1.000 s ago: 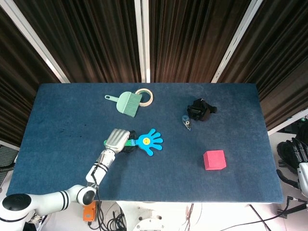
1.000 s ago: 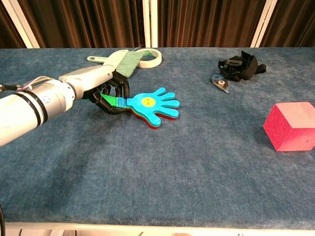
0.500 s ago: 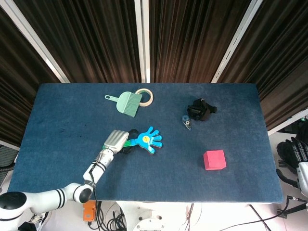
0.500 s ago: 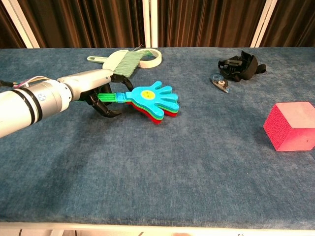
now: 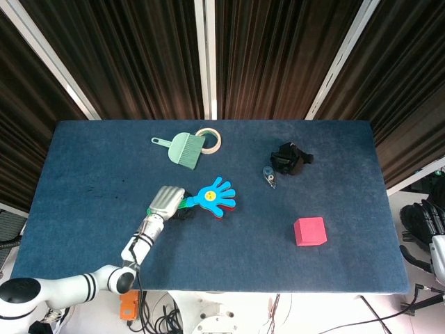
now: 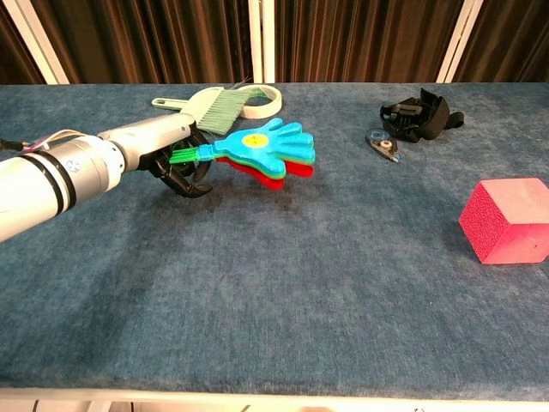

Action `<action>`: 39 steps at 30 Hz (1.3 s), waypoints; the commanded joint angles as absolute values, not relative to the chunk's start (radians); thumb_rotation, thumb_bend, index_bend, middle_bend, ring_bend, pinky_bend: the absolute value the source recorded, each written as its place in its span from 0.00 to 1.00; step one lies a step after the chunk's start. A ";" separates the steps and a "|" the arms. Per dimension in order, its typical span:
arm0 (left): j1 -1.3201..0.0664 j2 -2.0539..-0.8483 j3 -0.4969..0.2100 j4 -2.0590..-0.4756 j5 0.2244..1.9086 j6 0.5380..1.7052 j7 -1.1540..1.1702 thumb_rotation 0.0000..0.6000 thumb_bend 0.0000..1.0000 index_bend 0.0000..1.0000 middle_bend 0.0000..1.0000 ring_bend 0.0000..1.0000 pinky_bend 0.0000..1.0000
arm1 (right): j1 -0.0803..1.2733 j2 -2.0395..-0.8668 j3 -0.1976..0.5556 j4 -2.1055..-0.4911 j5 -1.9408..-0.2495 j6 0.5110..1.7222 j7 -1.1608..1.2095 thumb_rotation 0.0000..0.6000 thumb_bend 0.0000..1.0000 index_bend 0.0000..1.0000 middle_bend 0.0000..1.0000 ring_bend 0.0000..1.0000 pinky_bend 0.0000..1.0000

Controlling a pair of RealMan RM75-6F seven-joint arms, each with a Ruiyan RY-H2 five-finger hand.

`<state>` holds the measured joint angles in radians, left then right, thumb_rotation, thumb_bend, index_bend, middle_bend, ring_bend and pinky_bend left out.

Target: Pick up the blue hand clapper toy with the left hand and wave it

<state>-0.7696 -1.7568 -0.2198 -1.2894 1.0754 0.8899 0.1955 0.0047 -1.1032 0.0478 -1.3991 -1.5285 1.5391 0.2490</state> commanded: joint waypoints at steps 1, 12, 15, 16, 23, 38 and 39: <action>-0.766 -1.765 -0.214 -1.275 1.098 0.907 0.182 1.00 0.30 0.97 1.00 1.00 1.00 | 0.003 -1.102 0.046 -1.399 -1.528 1.539 0.250 1.00 0.17 0.00 0.00 0.00 0.00; -0.729 -1.787 -0.215 -1.229 1.257 1.031 -0.032 1.00 0.45 1.00 1.00 1.00 1.00 | 0.000 -1.097 0.041 -1.411 -1.531 1.538 0.240 1.00 0.17 0.00 0.00 0.00 0.00; -0.699 -1.783 -0.249 -1.251 1.281 1.085 -0.215 1.00 0.60 1.00 1.00 1.00 1.00 | 0.000 -1.096 0.041 -1.412 -1.531 1.537 0.239 1.00 0.17 0.00 0.00 0.00 0.00; -0.689 -1.772 -0.271 -1.280 1.275 1.086 -0.306 1.00 0.62 1.00 1.00 1.00 1.00 | 0.000 -1.095 0.041 -1.412 -1.531 1.538 0.239 1.00 0.17 0.00 0.00 0.00 0.00; -0.609 -1.570 -0.466 -1.532 1.231 0.975 -1.048 1.00 0.65 1.00 1.00 1.00 1.00 | 0.005 -1.095 0.039 -1.423 -1.535 1.530 0.230 1.00 0.17 0.00 0.00 0.00 0.00; -0.680 -1.527 -0.207 -1.171 1.687 1.079 -0.364 1.00 0.68 1.00 1.00 1.00 1.00 | 0.016 -1.086 0.037 -1.468 -1.544 1.520 0.178 1.00 0.19 0.00 0.00 0.00 0.00; -0.691 -1.529 -0.178 -1.146 1.715 1.066 -0.292 1.00 0.68 1.00 1.00 1.00 1.00 | 0.016 -1.085 0.037 -1.470 -1.543 1.518 0.176 1.00 0.19 0.00 0.00 0.00 0.00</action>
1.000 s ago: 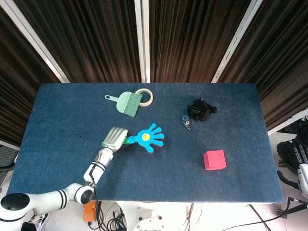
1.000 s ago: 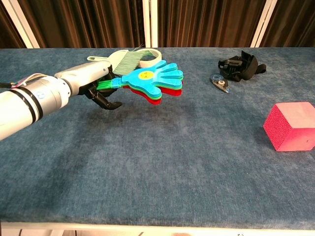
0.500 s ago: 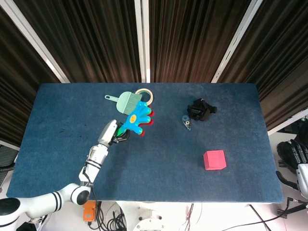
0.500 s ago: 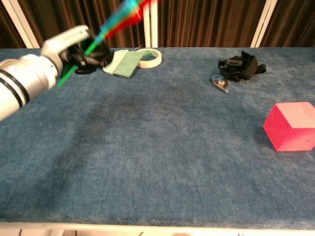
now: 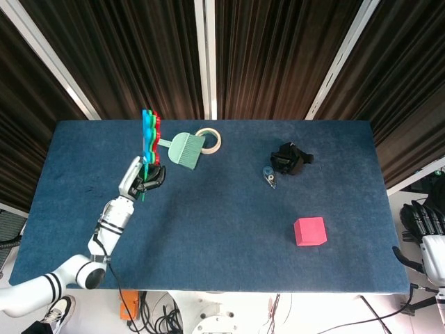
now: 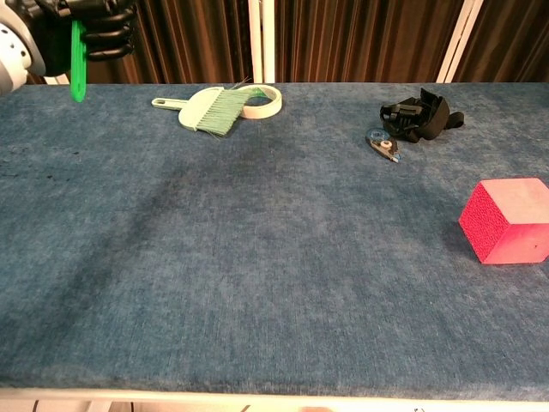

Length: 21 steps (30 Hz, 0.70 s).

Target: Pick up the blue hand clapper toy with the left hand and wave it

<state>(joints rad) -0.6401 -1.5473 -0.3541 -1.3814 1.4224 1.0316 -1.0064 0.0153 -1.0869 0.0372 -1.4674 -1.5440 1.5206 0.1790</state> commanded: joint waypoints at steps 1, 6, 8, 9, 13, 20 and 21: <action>-0.699 -1.529 -0.160 -1.136 1.727 1.051 -0.254 1.00 0.68 1.00 1.00 1.00 1.00 | 0.017 -1.084 0.036 -1.472 -1.543 1.517 0.174 1.00 0.21 0.00 0.00 0.00 0.00; -0.736 -1.505 -0.103 -1.147 1.732 0.966 -0.157 1.00 0.68 1.00 1.00 1.00 1.00 | 0.019 -1.080 0.034 -1.477 -1.540 1.508 0.171 1.00 0.21 0.00 0.00 0.00 0.00; -0.747 -1.492 -0.094 -1.164 1.723 0.942 -0.141 1.00 0.68 1.00 1.00 1.00 1.00 | 0.019 -1.080 0.034 -1.477 -1.537 1.505 0.172 1.00 0.21 0.00 0.00 0.00 0.00; -0.753 -1.484 -0.091 -1.177 1.714 0.928 -0.136 1.00 0.68 1.00 1.00 1.00 1.00 | 0.019 -1.079 0.034 -1.477 -1.536 1.504 0.173 1.00 0.21 0.00 0.00 0.00 0.00; -0.758 -1.462 -0.098 -1.233 1.656 0.907 -0.176 1.00 0.68 1.00 1.00 1.00 1.00 | 0.018 -1.079 0.034 -1.473 -1.533 1.504 0.180 1.00 0.21 0.00 0.00 0.00 0.00; -0.714 -1.434 -0.224 -1.430 1.446 0.954 -0.750 1.00 0.68 1.00 1.00 1.00 1.00 | 0.017 -1.083 0.034 -1.463 -1.527 1.501 0.190 1.00 0.21 0.00 0.00 0.00 0.00; -0.708 -1.422 -0.253 -1.459 1.419 0.957 -0.875 1.00 0.69 1.00 1.00 1.00 1.00 | 0.017 -1.083 0.033 -1.462 -1.526 1.500 0.191 1.00 0.21 0.00 0.00 0.00 0.00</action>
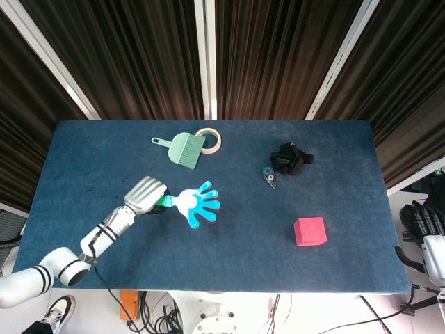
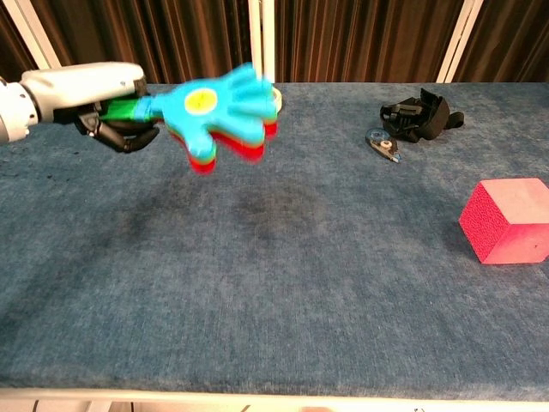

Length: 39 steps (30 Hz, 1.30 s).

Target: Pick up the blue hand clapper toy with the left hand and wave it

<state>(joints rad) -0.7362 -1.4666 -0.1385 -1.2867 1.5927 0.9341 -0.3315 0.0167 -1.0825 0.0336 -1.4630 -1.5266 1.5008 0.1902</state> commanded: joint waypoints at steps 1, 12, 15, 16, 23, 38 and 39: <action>-0.704 -1.411 -0.273 -1.476 1.405 0.959 -0.958 1.00 0.69 1.00 1.00 1.00 1.00 | 0.017 -1.083 0.033 -1.462 -1.526 1.499 0.192 1.00 0.21 0.00 0.00 0.00 0.00; -0.716 -1.383 -0.207 -1.406 1.512 0.959 -0.907 1.00 0.70 1.00 1.00 1.00 1.00 | 0.026 -1.094 0.031 -1.460 -1.526 1.481 0.186 1.00 0.22 0.00 0.00 0.00 0.00; -0.740 -1.406 -0.145 -1.339 1.566 0.925 -0.752 1.00 0.70 1.00 1.00 1.00 1.00 | 0.028 -1.092 0.028 -1.465 -1.529 1.479 0.178 1.00 0.22 0.00 0.00 0.00 0.00; -0.748 -1.415 -0.122 -1.308 1.594 0.919 -0.673 1.00 0.70 1.00 1.00 1.00 1.00 | 0.027 -1.090 0.028 -1.467 -1.528 1.478 0.176 1.00 0.22 0.00 0.00 0.00 0.00; -0.793 -1.429 -0.024 -1.262 1.638 0.784 -0.246 1.00 0.70 1.00 1.00 1.00 1.00 | 0.026 -1.083 0.030 -1.470 -1.517 1.475 0.178 1.00 0.22 0.00 0.00 0.00 0.00; -0.777 -1.365 -0.145 -1.467 1.382 0.739 -0.424 1.00 0.70 1.00 1.00 1.00 1.00 | 0.021 -1.085 0.032 -1.454 -1.518 1.487 0.200 1.00 0.22 0.00 0.00 0.00 0.00; -0.761 -1.355 -0.190 -1.510 1.358 0.762 -0.584 1.00 0.70 1.00 1.00 1.00 1.00 | 0.021 -1.085 0.032 -1.454 -1.517 1.486 0.200 1.00 0.22 0.00 0.00 0.00 0.00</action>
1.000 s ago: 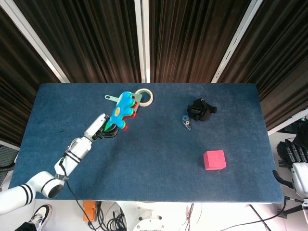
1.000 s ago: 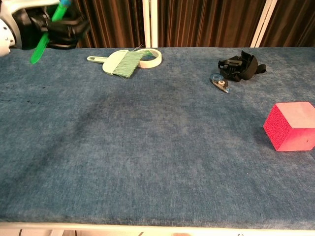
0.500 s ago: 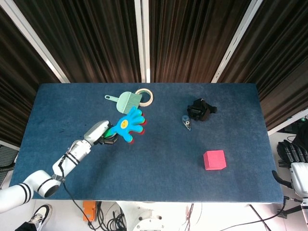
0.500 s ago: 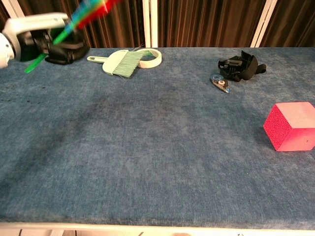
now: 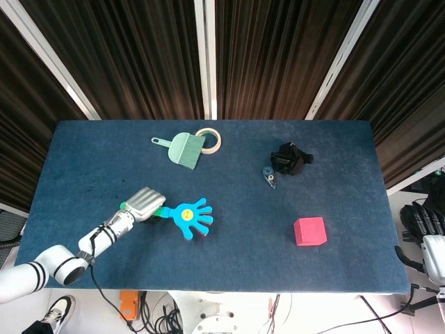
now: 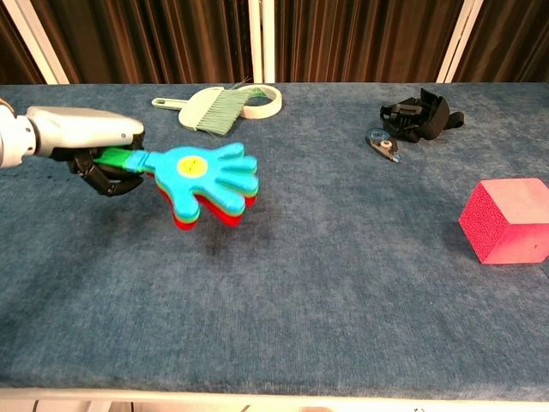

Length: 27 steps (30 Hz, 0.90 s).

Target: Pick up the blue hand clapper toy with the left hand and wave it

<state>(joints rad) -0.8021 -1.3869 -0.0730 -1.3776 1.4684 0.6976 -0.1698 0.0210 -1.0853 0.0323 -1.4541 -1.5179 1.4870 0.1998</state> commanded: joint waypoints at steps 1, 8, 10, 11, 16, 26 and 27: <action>-0.747 -1.346 -0.227 -1.544 1.341 0.779 -0.720 1.00 0.70 1.00 1.00 1.00 1.00 | 0.021 -1.085 0.032 -1.454 -1.516 1.486 0.200 1.00 0.22 0.00 0.00 0.00 0.00; -0.665 -1.278 -0.421 -1.627 1.356 0.897 -1.454 1.00 0.69 1.00 1.00 1.00 1.00 | 0.026 -1.088 0.032 -1.457 -1.519 1.478 0.195 1.00 0.22 0.00 0.00 0.00 0.00; -0.668 -1.261 -0.403 -1.597 1.415 0.906 -1.456 1.00 0.69 1.00 1.00 1.00 1.00 | 0.028 -1.089 0.032 -1.458 -1.518 1.475 0.193 1.00 0.22 0.00 0.00 0.00 0.00; -0.672 -1.260 -0.389 -1.584 1.437 0.909 -1.433 1.00 0.69 1.00 1.00 1.00 1.00 | 0.029 -1.089 0.032 -1.458 -1.518 1.474 0.192 1.00 0.22 0.00 0.00 0.00 0.00; -0.714 -1.296 -0.267 -1.486 1.591 0.911 -1.056 1.00 0.69 1.00 1.00 1.00 1.00 | 0.031 -1.089 0.031 -1.463 -1.522 1.471 0.186 1.00 0.22 0.00 0.00 0.00 0.00; -0.781 -1.404 -0.056 -1.324 1.776 0.775 -0.235 1.00 0.70 1.00 1.00 1.00 1.00 | 0.031 -1.084 0.027 -1.461 -1.517 1.463 0.202 1.00 0.23 0.00 0.00 0.00 0.00; -0.784 -1.412 -0.045 -1.324 1.766 0.745 -0.169 1.00 0.69 1.00 1.00 1.00 1.00 | 0.031 -1.083 0.026 -1.460 -1.517 1.461 0.207 1.00 0.23 0.00 0.00 0.00 0.00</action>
<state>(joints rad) -0.7412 -1.3407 -0.1996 -1.4495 1.5913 0.8332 -1.0540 0.0307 -1.0833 0.0264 -1.4608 -1.5170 1.4621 0.2038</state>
